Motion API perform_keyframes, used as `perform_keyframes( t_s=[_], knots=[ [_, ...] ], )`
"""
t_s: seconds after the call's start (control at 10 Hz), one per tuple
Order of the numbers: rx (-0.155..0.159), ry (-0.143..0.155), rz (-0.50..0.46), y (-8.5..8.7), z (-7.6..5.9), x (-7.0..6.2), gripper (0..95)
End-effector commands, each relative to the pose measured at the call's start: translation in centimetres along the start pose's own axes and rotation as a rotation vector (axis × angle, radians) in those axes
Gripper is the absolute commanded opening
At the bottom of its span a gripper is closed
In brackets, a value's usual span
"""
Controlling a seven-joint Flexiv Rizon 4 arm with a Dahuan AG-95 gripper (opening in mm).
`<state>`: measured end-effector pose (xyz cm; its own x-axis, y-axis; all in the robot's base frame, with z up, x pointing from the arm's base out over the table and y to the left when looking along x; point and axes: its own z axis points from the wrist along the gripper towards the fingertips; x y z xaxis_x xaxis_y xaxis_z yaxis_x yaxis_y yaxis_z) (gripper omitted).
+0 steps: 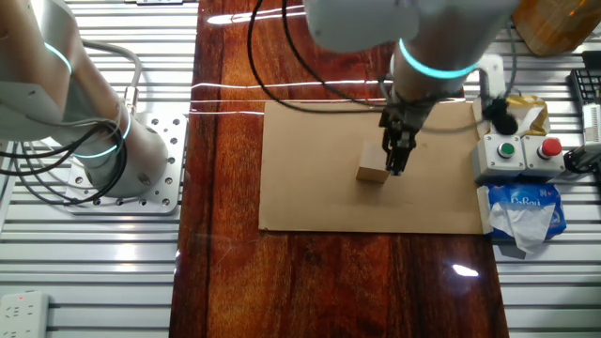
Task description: Grab the block and place it at the designated location
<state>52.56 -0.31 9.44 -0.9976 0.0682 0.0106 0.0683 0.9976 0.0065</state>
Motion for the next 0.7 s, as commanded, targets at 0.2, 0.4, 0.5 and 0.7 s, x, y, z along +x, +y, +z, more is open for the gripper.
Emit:
perform_keyframes(
  t_s=[0.2,0.4,0.5,0.7],
  knots=[
    [0.034,0.019,-0.007,-0.03,-1.27,-0.49,95.0],
    [0.034,0.019,-0.007,-0.03,-1.27,-0.49,95.0],
    [0.034,0.019,-0.007,-0.03,-1.27,-0.49,95.0],
    [0.034,0.019,-0.007,-0.03,-1.27,-0.49,95.0]
  ],
)
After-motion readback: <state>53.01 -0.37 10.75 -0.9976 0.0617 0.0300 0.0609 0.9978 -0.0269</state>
